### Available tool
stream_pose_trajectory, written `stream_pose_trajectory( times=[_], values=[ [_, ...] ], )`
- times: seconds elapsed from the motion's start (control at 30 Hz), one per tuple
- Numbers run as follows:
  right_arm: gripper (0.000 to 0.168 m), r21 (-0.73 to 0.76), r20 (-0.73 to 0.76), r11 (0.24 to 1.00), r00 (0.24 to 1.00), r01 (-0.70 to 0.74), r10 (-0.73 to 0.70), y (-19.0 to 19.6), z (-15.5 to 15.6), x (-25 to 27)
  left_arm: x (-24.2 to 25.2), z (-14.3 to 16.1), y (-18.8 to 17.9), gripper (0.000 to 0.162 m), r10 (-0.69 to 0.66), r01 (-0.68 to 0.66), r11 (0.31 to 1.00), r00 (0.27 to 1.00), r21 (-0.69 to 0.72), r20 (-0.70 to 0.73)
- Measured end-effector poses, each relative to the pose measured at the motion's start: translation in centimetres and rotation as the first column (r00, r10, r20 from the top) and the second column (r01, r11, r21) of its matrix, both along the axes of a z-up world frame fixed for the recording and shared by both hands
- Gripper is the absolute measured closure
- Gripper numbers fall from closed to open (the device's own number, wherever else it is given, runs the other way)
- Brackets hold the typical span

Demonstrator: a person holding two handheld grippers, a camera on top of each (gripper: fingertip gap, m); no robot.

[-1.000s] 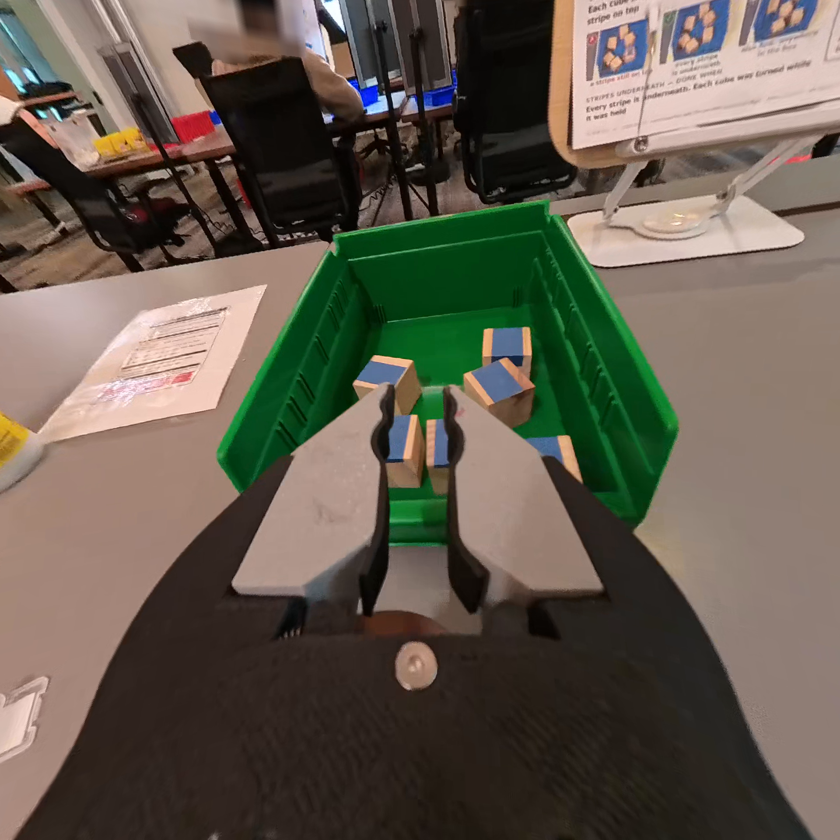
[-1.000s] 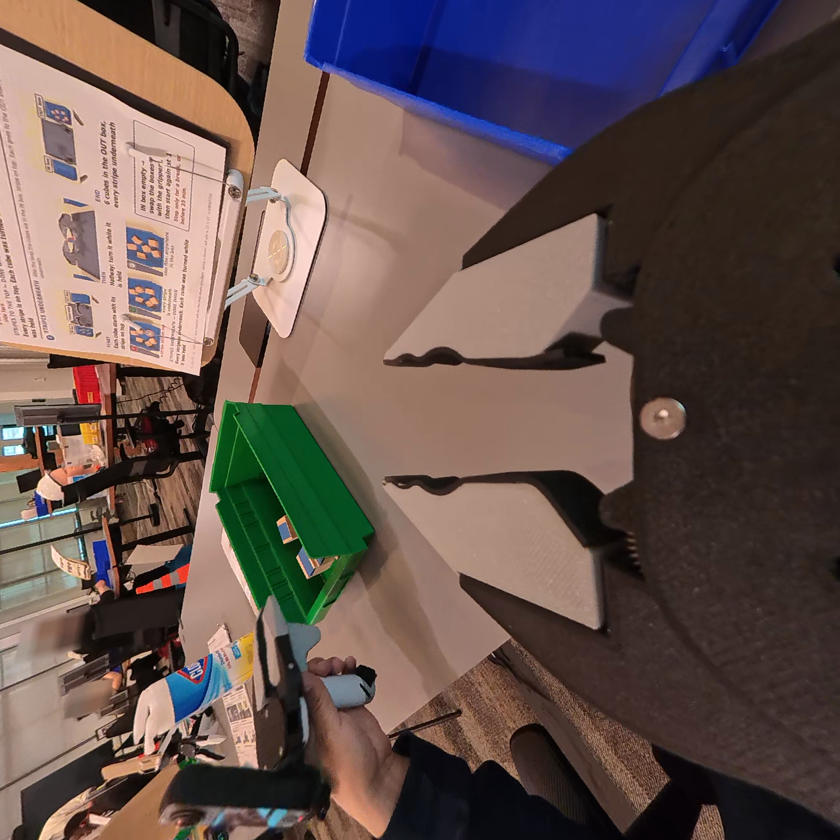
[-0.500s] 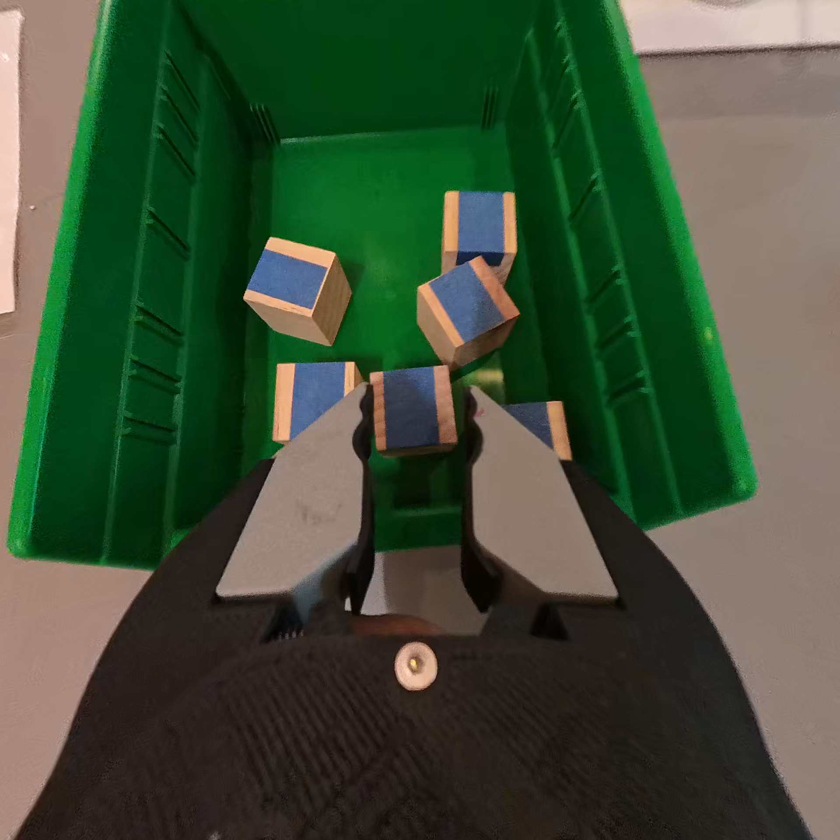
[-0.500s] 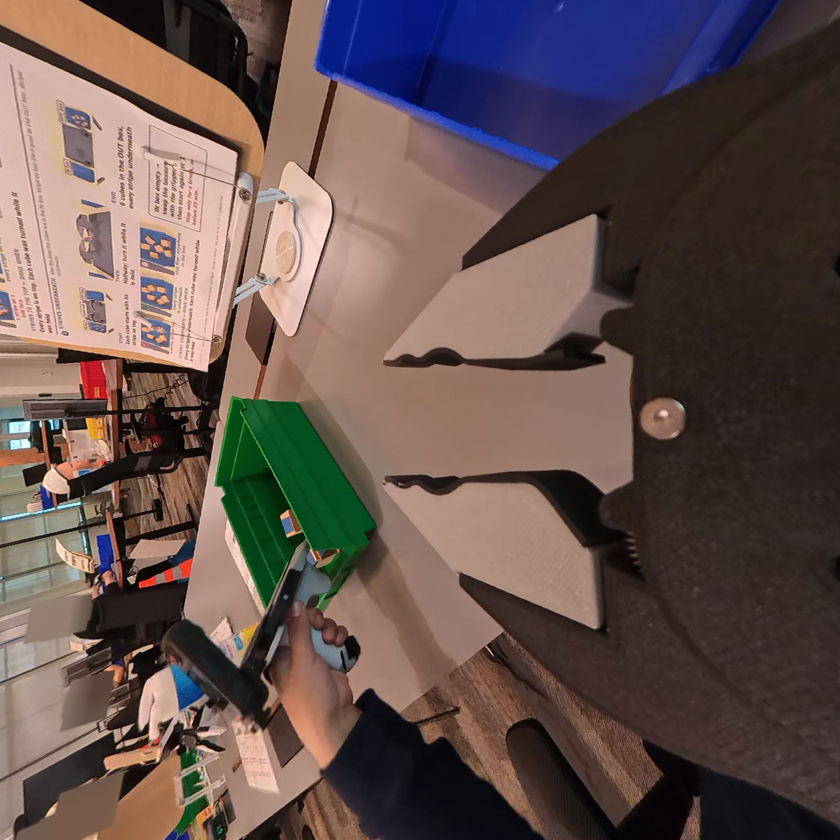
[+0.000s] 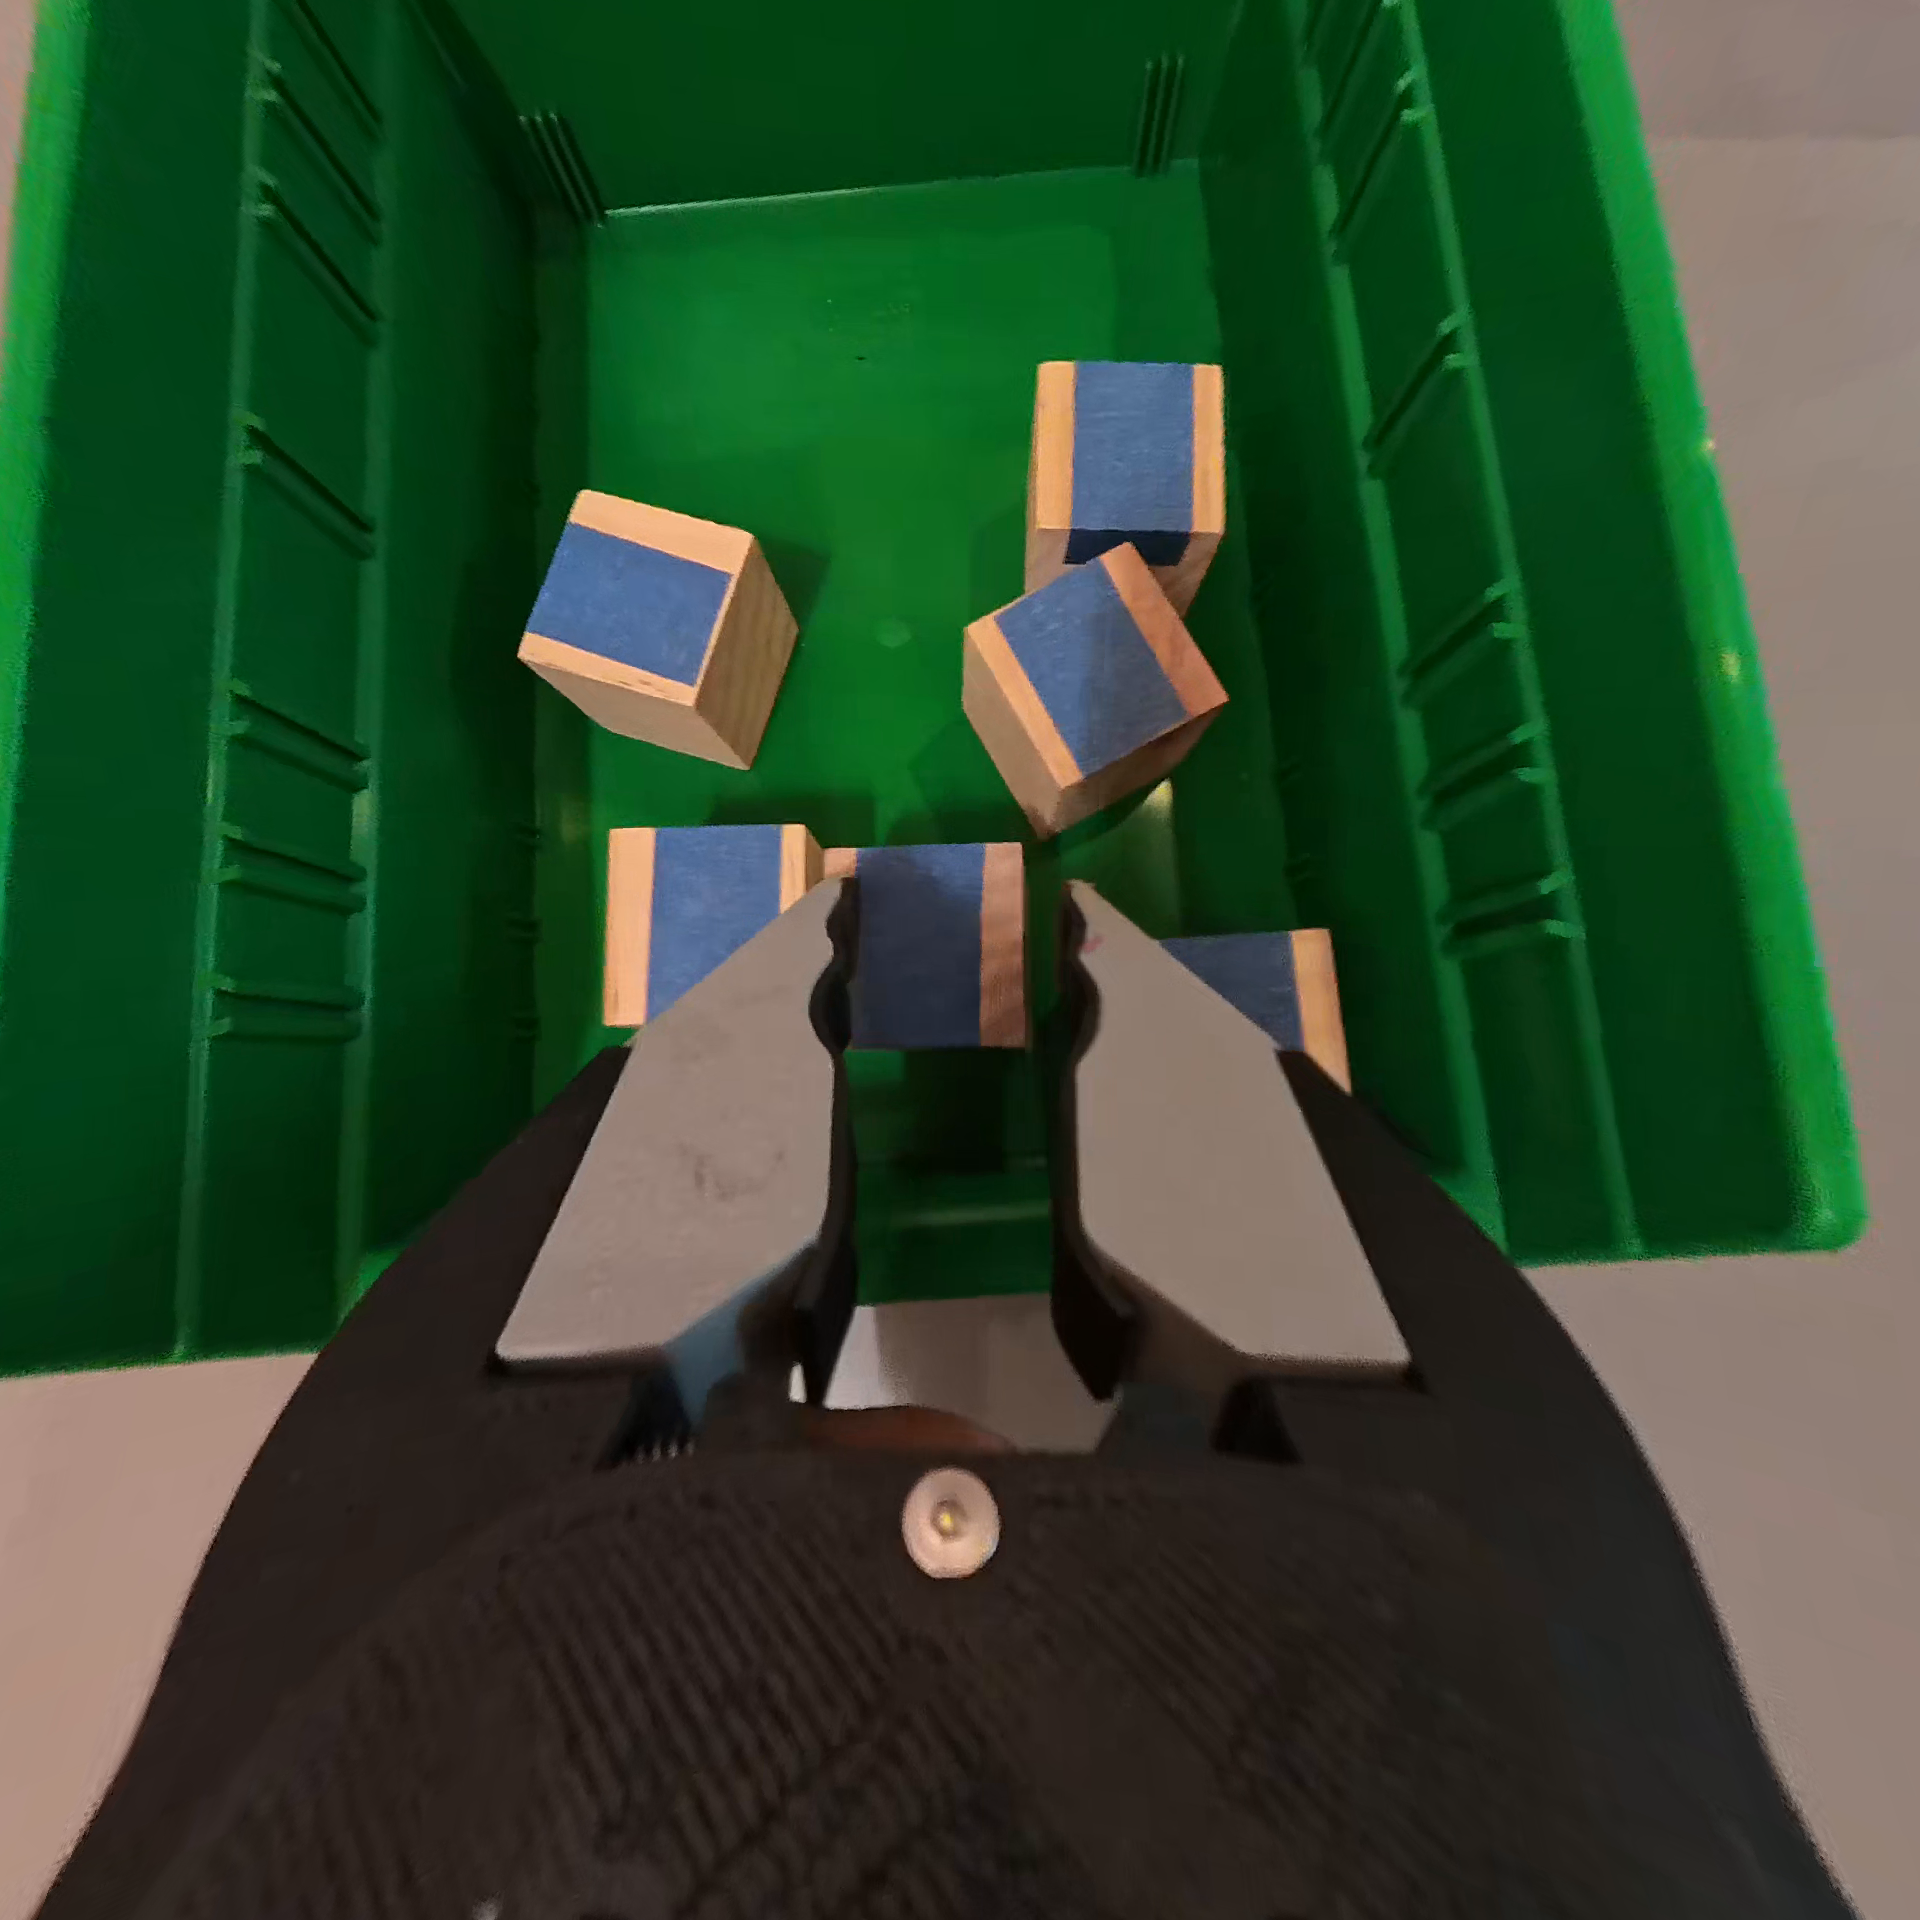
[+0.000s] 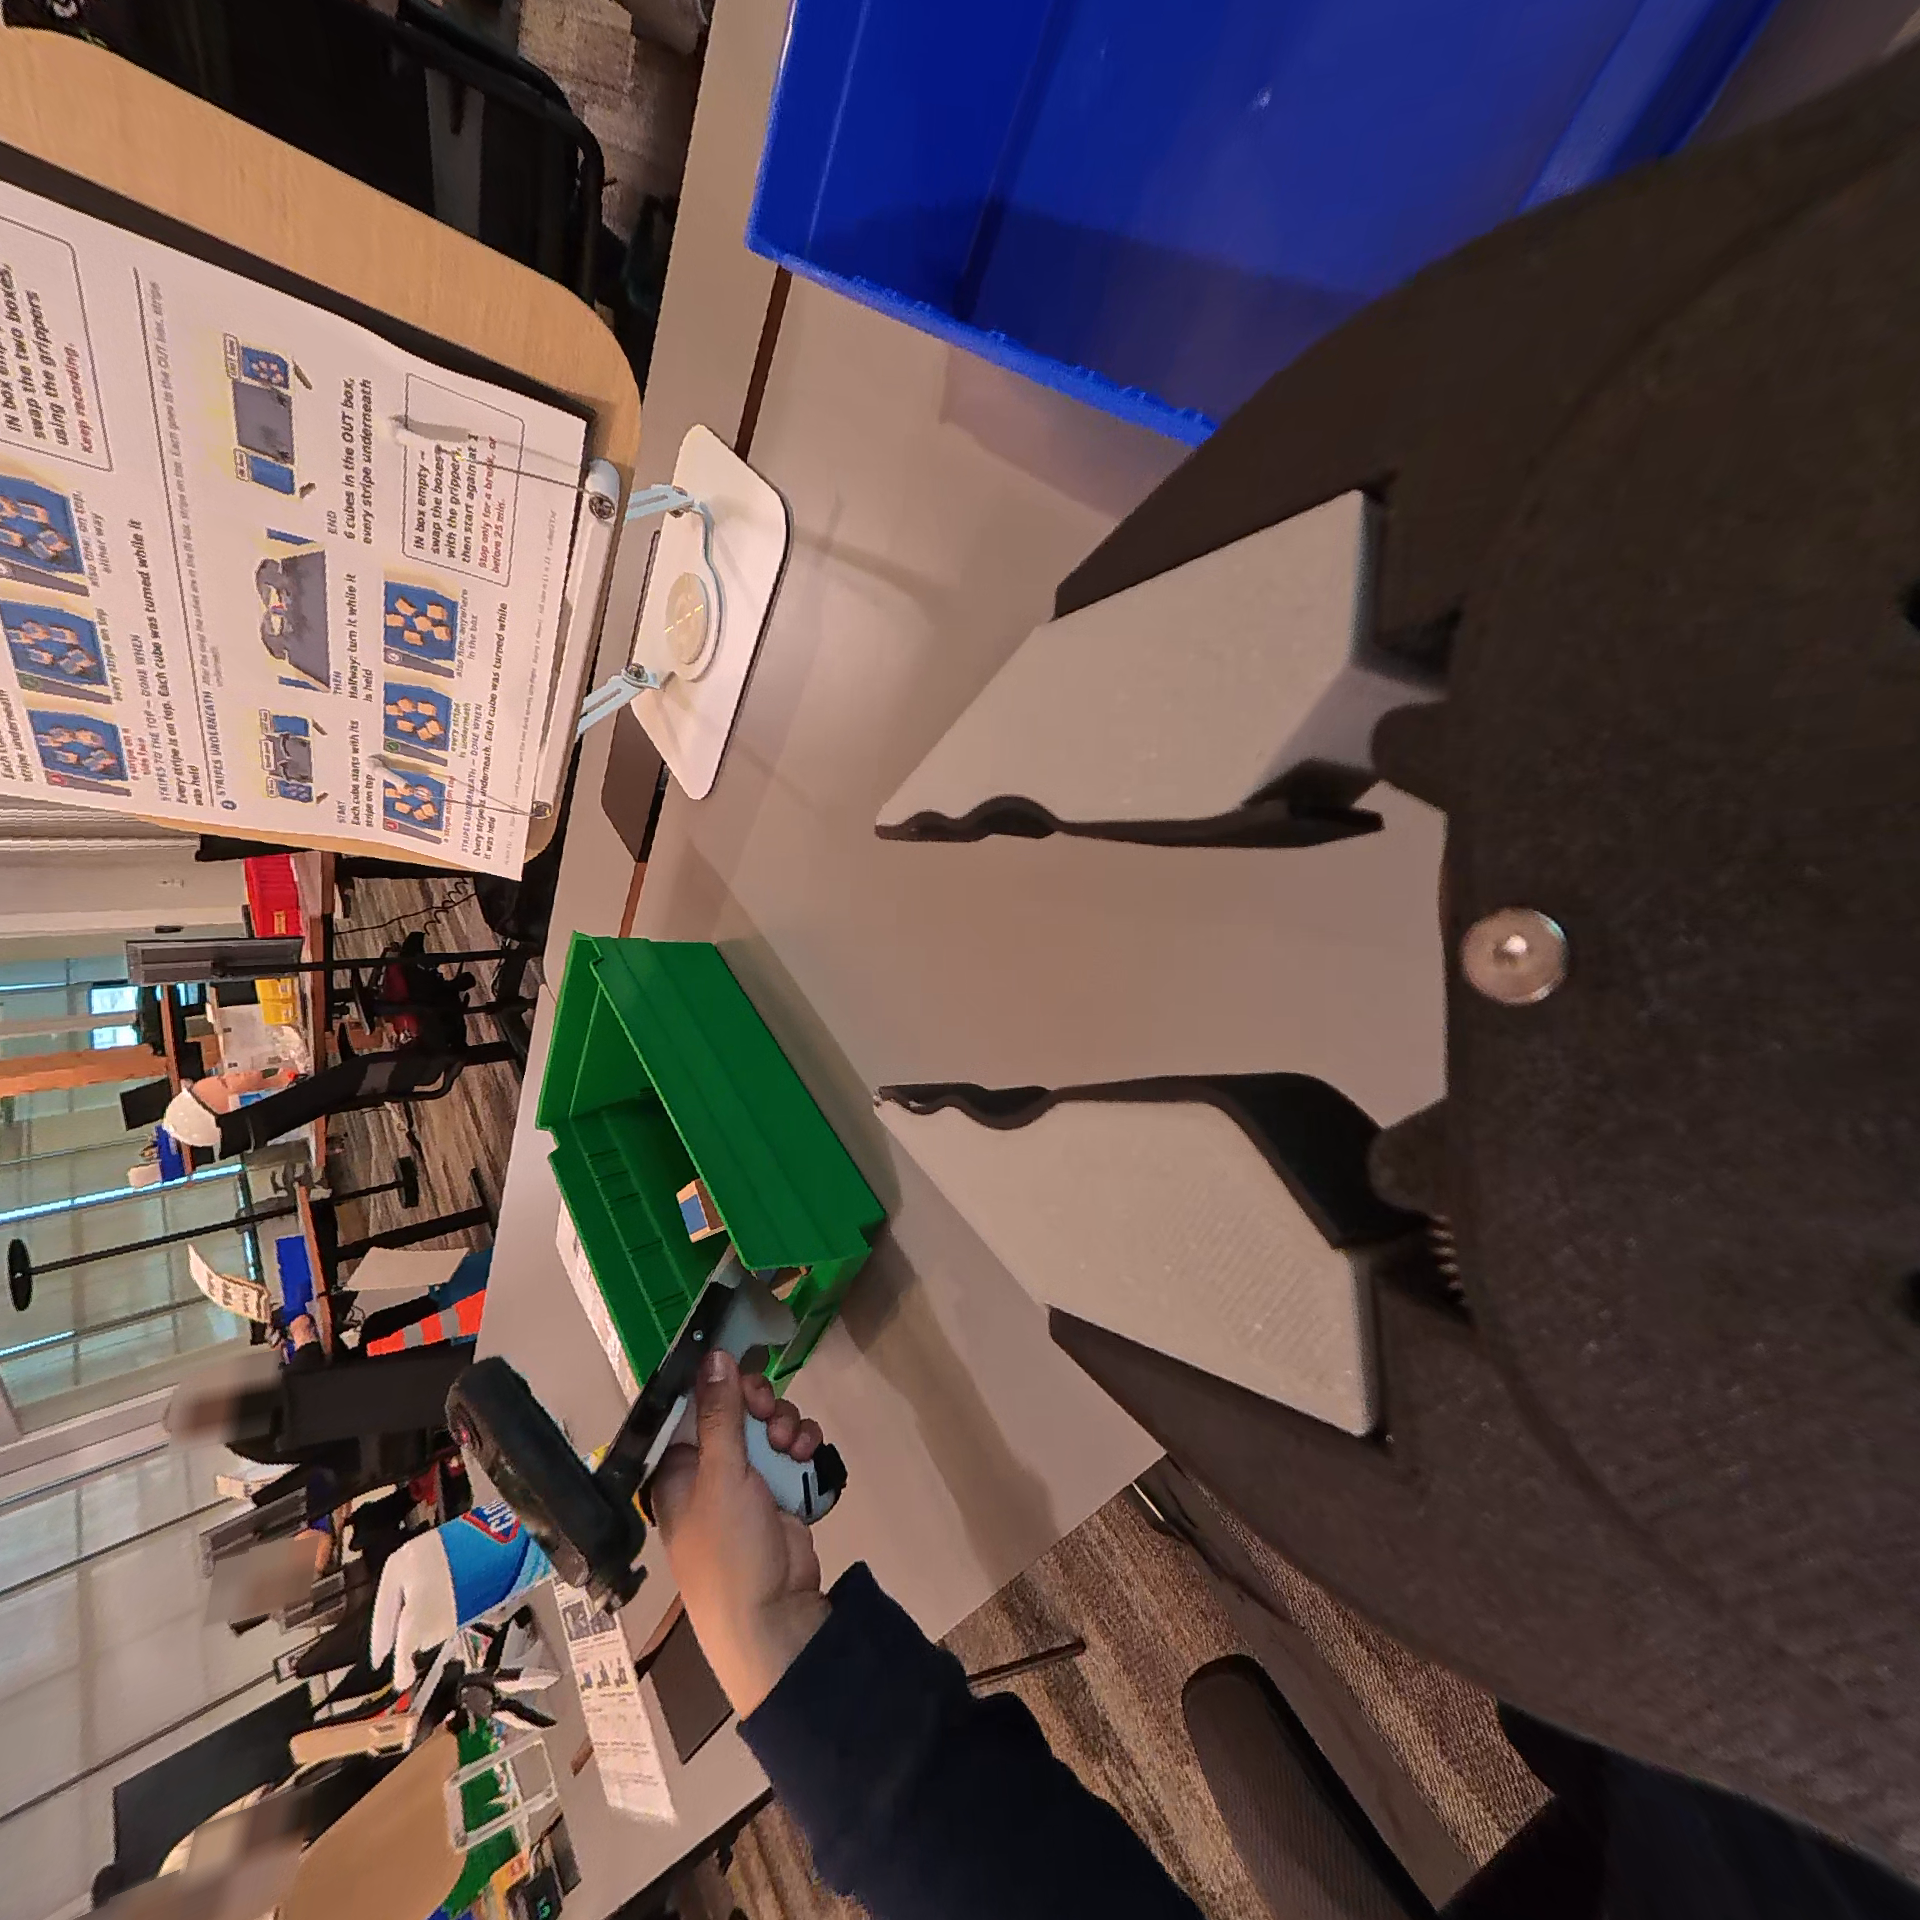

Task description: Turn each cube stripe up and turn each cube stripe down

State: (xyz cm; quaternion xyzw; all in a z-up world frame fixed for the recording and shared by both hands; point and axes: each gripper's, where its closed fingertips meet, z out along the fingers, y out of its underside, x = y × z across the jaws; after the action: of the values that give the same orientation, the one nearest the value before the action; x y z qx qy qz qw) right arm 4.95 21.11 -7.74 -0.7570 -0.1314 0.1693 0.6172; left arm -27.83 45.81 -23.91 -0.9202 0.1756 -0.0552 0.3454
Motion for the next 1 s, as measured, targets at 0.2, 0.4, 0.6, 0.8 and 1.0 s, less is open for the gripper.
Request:
stream_pose_trajectory(
  times=[0.2,0.4,0.6,0.8,1.0],
  values=[
    [0.124,-0.008,0.006,1.000,1.000,0.003,-0.002,0.1,-0.3,0.0,-0.9,0.3,0.1,0.118,0.025,-0.025,1.000,0.998,0.002,0.066],
    [0.124,-0.014,0.013,1.000,1.000,0.002,-0.002,0.2,-0.5,-0.2,-0.3,0.0,-0.1,0.118,-0.007,0.008,1.000,0.999,-0.014,0.044],
    [0.125,-0.016,0.020,1.000,1.000,0.004,-0.004,0.2,-0.6,-0.2,0.4,-0.3,0.2,0.116,-0.012,0.012,1.000,1.000,-0.014,0.011],
    [0.125,-0.012,0.014,1.000,1.000,0.008,-0.008,0.2,-0.5,0.2,0.9,-0.2,-0.5,0.115,-0.033,0.033,0.999,0.999,-0.011,0.008],
    [0.125,-0.017,0.017,1.000,1.000,0.005,-0.005,0.1,-0.6,0.1,0.4,-0.3,-0.4,0.119,-0.020,0.020,1.000,1.000,-0.016,-0.003]
  ],
)
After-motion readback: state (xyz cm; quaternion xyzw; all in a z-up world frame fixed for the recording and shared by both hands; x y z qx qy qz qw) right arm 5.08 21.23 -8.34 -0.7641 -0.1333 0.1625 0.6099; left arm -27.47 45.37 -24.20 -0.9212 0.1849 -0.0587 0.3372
